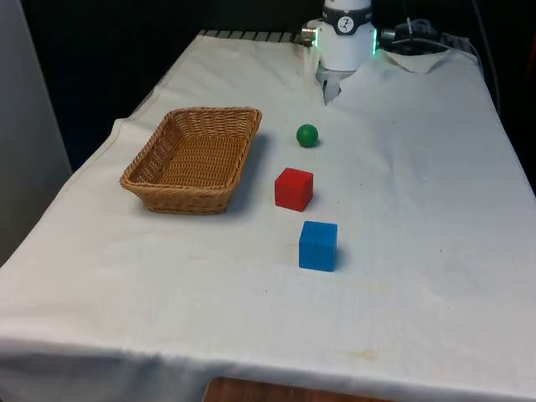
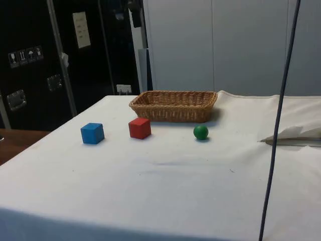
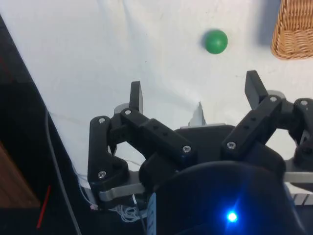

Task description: Place all non-red objects into the basket.

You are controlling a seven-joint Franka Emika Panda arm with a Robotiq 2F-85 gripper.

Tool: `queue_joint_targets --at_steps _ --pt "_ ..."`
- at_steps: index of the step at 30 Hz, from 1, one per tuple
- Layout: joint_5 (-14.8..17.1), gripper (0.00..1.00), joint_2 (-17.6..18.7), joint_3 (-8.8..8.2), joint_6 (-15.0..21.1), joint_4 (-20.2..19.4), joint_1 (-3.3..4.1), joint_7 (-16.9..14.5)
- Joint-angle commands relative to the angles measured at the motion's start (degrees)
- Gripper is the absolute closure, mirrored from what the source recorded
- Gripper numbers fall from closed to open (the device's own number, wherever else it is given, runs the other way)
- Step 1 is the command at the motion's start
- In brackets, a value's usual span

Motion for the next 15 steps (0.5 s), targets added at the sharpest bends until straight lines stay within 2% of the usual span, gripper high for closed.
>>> queue_joint_targets --at_steps 1,9,11,15 --pt "0.3 0.00 0.7 0.17 0.1 0.6 0.11 0.3" --pt "0.1 0.00 3.9 1.15 0.9 3.8 0.06 1.0" --pt "0.2 0.00 5.3 1.49 0.4 5.4 0.29 1.7" --pt "0.1 0.00 7.5 2.12 0.5 7.6 0.29 2.3"
